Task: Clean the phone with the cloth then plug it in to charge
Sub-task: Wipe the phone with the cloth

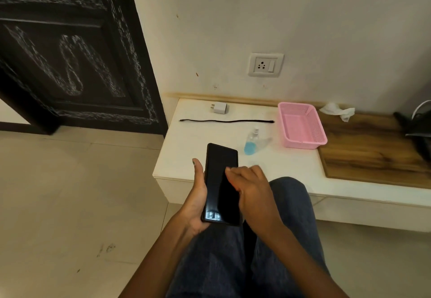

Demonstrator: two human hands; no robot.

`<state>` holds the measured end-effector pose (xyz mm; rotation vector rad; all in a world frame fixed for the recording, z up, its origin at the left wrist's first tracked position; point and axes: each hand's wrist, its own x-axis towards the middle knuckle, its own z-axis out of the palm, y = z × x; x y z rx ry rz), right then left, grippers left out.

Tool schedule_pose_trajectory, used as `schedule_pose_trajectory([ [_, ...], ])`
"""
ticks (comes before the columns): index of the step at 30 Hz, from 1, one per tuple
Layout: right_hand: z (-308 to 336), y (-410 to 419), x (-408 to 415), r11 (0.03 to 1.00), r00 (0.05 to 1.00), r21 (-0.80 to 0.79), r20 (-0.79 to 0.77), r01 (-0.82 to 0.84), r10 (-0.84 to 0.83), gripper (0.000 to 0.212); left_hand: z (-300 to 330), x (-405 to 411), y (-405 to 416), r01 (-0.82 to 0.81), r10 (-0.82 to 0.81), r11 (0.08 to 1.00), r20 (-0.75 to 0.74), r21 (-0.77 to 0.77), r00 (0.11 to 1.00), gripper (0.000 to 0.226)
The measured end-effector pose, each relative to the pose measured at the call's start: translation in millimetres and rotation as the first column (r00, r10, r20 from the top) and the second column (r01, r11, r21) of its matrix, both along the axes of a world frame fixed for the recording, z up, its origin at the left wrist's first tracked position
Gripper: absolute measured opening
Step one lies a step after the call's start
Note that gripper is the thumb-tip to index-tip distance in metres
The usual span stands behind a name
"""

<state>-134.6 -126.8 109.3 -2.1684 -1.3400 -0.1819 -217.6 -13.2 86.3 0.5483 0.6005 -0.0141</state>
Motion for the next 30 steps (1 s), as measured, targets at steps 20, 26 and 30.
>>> schedule_pose_trajectory([
  [20, 5, 12, 7, 1.0, 0.999, 0.02, 0.034, 0.024, -0.024, 0.042, -1, 0, 1, 0.022, -0.022, 0.999, 0.008, 0.025, 1.0, 0.094],
  [26, -2, -6, -15, 0.998, 0.998, 0.015, 0.035, -0.061, 0.061, 0.037, -4, -1, 3, 0.006, -0.006, 1.0, -0.023, 0.015, 1.0, 0.094],
  [30, 8, 5, 9, 1.0, 0.998, -0.01, 0.064, -0.028, 0.029, 0.048, 3, 2, 1, 0.029, -0.028, 0.999, -0.016, 0.028, 0.999, 0.095],
])
